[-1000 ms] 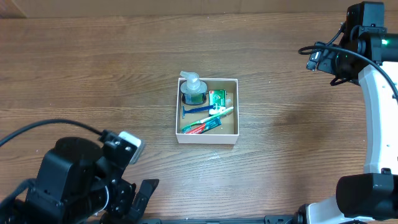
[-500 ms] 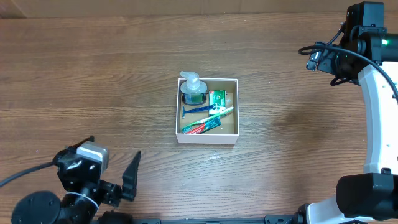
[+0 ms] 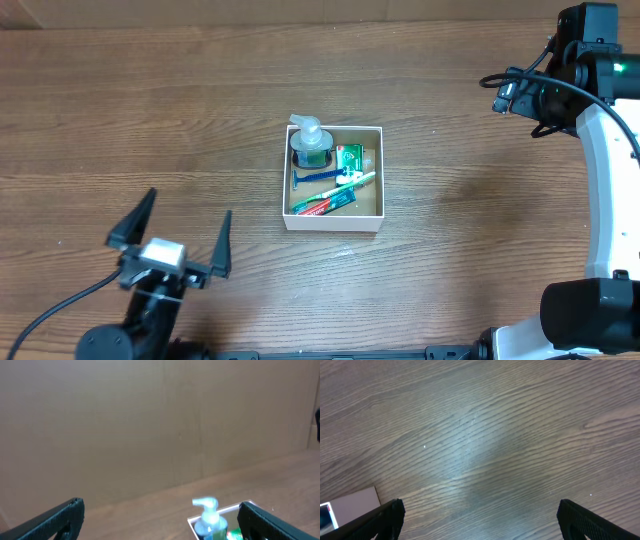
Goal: Pack container
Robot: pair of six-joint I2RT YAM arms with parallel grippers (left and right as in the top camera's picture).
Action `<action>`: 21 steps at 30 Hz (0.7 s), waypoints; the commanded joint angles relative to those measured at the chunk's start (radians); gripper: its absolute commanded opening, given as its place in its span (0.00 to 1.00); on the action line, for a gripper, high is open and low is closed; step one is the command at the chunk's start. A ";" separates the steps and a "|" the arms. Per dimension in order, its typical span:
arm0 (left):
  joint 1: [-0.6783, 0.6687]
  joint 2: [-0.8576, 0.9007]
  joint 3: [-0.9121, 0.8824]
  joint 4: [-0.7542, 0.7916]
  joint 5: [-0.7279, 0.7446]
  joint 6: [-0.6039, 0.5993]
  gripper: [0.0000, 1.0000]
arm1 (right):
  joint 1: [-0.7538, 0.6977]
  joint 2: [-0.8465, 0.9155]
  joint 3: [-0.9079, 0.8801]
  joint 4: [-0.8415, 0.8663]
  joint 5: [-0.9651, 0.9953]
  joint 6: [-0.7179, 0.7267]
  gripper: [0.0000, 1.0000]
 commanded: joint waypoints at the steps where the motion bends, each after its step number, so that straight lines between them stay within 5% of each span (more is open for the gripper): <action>1: 0.007 -0.061 -0.148 0.136 0.024 0.023 1.00 | -0.005 -0.019 0.023 0.006 0.006 -0.001 1.00; 10: 0.009 -0.140 -0.360 0.308 0.015 0.045 1.00 | -0.005 -0.019 0.023 0.006 0.006 -0.001 1.00; 21: 0.041 -0.167 -0.486 0.303 0.007 0.045 1.00 | -0.005 -0.019 0.023 0.006 0.006 -0.001 1.00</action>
